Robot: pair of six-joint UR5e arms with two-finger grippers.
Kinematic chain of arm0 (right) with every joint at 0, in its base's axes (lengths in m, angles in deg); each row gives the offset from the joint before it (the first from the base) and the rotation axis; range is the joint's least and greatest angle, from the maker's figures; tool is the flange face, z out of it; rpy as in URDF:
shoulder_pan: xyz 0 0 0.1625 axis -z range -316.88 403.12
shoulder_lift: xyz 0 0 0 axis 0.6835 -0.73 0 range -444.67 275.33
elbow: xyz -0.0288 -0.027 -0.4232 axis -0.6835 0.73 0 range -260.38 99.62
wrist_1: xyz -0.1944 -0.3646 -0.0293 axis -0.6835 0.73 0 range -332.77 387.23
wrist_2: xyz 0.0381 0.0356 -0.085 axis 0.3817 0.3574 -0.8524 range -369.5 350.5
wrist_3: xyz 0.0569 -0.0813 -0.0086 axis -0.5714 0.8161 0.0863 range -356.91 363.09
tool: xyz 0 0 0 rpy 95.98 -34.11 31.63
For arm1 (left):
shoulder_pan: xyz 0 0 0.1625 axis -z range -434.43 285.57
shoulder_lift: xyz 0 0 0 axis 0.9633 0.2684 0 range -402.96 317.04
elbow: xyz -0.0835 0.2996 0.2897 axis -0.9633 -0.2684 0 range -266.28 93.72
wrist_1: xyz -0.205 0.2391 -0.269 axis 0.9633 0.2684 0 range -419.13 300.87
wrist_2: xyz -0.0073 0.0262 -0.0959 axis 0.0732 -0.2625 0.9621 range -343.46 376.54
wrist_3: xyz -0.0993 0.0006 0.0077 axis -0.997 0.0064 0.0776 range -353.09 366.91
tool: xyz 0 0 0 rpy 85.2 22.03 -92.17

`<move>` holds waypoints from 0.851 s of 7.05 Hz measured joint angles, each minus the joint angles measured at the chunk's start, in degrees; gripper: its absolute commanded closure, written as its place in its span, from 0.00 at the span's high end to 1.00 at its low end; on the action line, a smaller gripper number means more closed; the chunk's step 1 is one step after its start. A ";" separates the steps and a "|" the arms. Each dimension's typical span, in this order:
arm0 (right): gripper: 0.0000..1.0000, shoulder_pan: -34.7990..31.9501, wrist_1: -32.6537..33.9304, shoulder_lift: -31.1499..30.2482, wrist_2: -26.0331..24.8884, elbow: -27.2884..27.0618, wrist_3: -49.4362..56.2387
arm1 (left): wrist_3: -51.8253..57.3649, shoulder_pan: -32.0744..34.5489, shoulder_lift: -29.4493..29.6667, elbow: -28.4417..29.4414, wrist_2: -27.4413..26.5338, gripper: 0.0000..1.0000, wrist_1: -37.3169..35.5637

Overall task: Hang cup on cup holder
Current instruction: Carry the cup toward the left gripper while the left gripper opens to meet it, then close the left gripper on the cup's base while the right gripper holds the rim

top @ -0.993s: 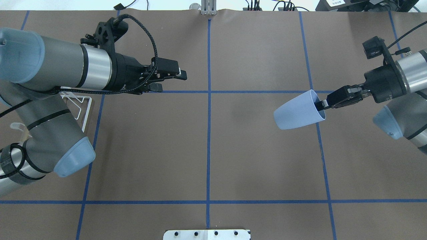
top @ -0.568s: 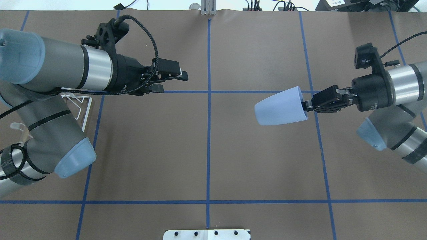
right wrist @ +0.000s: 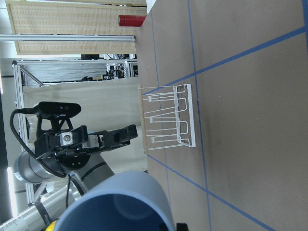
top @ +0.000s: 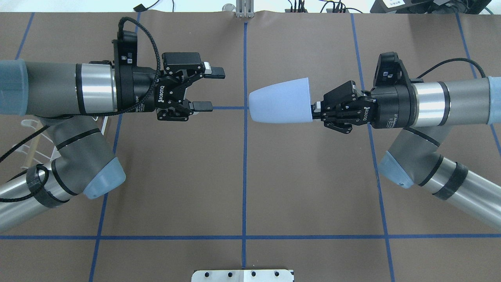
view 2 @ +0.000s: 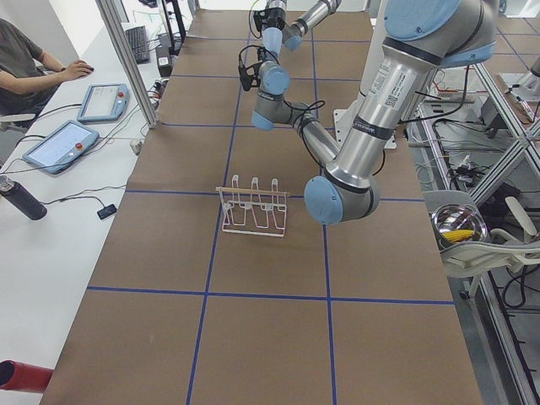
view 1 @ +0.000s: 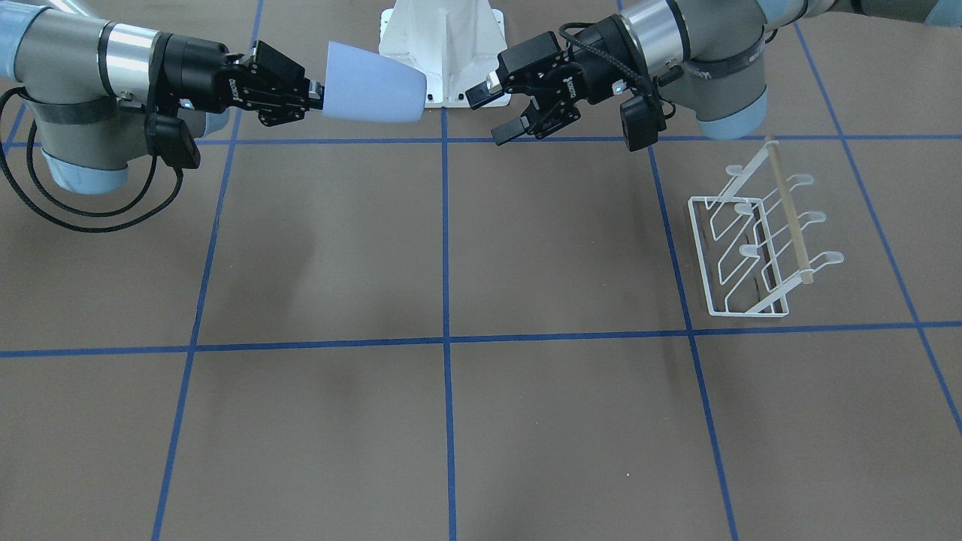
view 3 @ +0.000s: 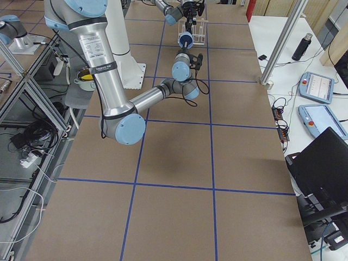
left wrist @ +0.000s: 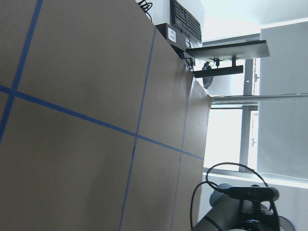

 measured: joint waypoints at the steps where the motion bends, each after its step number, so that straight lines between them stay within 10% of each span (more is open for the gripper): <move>1: 0.00 0.38 -0.08 0.80 -1.81 0.06 -2.40 | -4.55 -0.11 0.39 0.40 -0.96 0.98 3.38; 6: 0.00 3.75 -5.60 2.98 -5.71 1.04 -11.72 | -11.68 -2.86 2.05 1.74 -5.43 0.98 10.00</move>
